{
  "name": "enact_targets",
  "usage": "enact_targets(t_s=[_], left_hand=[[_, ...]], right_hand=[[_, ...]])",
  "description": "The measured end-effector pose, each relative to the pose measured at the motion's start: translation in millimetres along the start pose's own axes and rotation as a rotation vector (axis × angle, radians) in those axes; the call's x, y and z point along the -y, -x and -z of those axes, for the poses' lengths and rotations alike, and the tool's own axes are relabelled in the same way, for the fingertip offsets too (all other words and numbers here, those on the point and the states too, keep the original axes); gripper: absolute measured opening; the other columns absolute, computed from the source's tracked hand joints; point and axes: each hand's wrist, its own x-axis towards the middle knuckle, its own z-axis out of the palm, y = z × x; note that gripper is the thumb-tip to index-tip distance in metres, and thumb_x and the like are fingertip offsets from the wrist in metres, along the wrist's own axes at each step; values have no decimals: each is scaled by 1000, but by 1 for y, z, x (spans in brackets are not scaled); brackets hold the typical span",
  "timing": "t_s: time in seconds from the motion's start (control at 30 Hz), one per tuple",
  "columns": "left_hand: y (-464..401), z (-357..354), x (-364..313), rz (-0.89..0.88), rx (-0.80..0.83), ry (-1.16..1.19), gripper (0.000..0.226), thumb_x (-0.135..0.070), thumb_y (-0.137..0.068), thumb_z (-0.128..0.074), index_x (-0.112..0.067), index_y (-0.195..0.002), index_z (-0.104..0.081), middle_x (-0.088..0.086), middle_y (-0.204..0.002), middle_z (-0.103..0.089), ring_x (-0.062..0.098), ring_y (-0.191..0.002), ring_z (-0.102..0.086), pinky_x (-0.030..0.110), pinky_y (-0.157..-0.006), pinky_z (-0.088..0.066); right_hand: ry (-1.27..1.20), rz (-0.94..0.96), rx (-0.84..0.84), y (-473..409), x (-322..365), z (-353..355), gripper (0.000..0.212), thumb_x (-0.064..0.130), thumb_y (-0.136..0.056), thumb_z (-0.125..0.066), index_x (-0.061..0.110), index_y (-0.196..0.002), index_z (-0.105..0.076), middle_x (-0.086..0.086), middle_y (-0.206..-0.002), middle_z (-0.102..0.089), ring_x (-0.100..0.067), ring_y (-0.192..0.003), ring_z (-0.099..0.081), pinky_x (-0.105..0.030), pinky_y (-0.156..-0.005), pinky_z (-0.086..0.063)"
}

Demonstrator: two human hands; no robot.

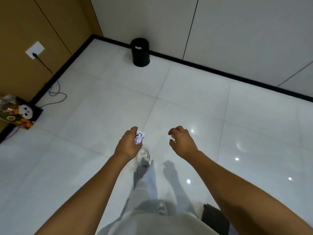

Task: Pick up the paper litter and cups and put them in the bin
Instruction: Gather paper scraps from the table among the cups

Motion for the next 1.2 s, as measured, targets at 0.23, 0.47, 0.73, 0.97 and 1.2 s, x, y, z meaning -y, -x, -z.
enact_targets(t_s=[0.23, 0.47, 0.73, 0.97, 1.2], left_hand=[[-184, 81, -32, 7, -43, 16, 60, -20, -84, -68, -13, -138, -42, 8, -127, -53, 26, -116, -53, 29, -95, -41], [-340, 147, -88, -17, -37, 41, 26, -18, -82, -62, -15, -106, -52, 0, -102, -62, 24, -98, -59, 32, -85, -47], [-530, 181, -158, -29, -21, -4, 59, -22, -85, -67, -14, -137, -41, 9, -126, -54, 27, -114, -54, 31, -93, -42], [-671, 229, -205, 50, -99, 24, 52, -24, -88, -64, -11, -134, -43, 11, -120, -55, 28, -110, -54, 28, -87, -39], [-793, 284, -195, 190, -101, 54, 60, -21, -87, -66, -15, -139, -38, 10, -131, -51, 28, -118, -52, 34, -96, -43]], right_hand=[[23, 24, -6, -197, 33, 49, 32, 11, -93, -49, 14, -124, -56, -4, -128, -49, -22, -114, -47, -32, -86, -51], [-36, 40, -33, -355, 57, 109, 30, 11, -91, -50, 15, -120, -56, -3, -124, -50, -24, -114, -45, -35, -83, -50], [20, 25, -24, -551, 28, 179, 33, 13, -92, -51, 16, -125, -55, -4, -129, -48, -23, -114, -46, -31, -87, -48], [51, 71, 11, -721, 30, 248, 32, 13, -91, -52, 15, -123, -56, -4, -125, -50, -23, -113, -47, -31, -84, -50], [69, 122, 87, -874, 62, 261, 32, 13, -91, -53, 15, -123, -56, -6, -126, -50, -24, -114, -48, -29, -90, -46]])
